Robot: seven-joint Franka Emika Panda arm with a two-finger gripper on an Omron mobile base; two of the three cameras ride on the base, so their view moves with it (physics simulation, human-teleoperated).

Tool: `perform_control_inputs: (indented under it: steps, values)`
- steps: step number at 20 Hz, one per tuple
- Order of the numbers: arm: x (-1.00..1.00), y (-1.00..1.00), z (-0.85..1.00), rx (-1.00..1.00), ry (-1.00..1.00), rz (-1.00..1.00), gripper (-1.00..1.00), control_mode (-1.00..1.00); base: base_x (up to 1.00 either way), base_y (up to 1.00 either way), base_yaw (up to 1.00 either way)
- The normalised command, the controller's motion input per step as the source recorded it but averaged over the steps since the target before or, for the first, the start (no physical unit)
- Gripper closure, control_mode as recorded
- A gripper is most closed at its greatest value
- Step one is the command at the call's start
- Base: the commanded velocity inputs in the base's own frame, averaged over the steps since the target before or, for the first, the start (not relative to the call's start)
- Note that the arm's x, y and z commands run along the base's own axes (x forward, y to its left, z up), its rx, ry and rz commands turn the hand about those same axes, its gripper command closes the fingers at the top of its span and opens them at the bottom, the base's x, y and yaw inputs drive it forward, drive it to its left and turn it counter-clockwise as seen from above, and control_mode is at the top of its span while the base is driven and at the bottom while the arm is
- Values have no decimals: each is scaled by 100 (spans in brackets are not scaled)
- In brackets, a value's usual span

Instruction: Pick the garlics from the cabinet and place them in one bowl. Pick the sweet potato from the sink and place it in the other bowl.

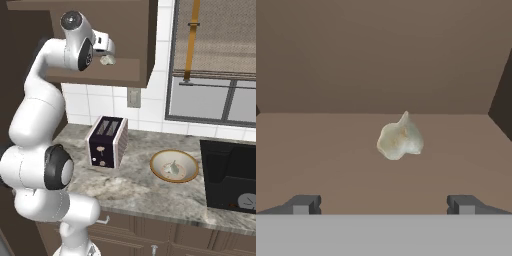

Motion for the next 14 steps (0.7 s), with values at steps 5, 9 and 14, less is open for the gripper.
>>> perform_control_inputs:
  steps: [5, 9, 14]
  values:
    - [38, -2, -21, 0, 0, 0, -100, -100, 0, 0, 0]
    - [37, 0, -9, 0, 1, 0, -100, -100, 0, 0, 0]
    - [49, -1, -5, 0, 4, 0, -100, -100, 0, 0, 0]
